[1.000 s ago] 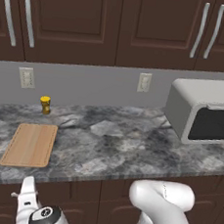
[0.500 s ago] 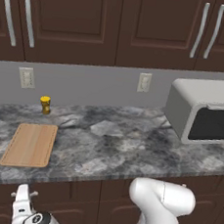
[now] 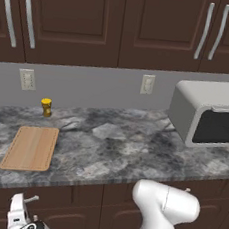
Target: Open the drawer on the left and place the cutting tools on the cutting board.
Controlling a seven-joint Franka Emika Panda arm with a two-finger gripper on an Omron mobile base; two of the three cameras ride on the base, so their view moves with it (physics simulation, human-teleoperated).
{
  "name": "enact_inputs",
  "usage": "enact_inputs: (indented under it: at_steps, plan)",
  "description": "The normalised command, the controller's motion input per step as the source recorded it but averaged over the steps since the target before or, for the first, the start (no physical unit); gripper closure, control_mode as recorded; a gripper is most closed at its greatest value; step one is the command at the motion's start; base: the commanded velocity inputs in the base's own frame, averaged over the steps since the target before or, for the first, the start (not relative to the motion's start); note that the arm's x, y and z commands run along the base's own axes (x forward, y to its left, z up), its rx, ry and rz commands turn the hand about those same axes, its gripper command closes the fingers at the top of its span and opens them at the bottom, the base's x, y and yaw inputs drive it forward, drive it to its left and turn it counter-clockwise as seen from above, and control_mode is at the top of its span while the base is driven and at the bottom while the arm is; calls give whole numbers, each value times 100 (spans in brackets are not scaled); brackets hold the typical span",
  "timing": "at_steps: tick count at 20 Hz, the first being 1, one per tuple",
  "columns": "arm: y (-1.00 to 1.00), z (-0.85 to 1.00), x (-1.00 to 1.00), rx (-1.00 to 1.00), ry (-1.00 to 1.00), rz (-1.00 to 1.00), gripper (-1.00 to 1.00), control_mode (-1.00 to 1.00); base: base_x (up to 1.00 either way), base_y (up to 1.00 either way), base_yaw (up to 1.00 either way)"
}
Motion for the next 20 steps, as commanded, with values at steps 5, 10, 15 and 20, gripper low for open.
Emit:
enact_inputs:
  at_steps: [5,10,15,20]
  plan:
    - [18,-37,35,0,-1,-2,-100,-100,0,0,0]
    - [11,-21,25,0,-2,-4,-100,-100,0,0,0]
    - [2,0,0,0,0,-1,-100,-100,0,0,0]
    - [0,0,0,0,0,0,100,-100,0,0,0]
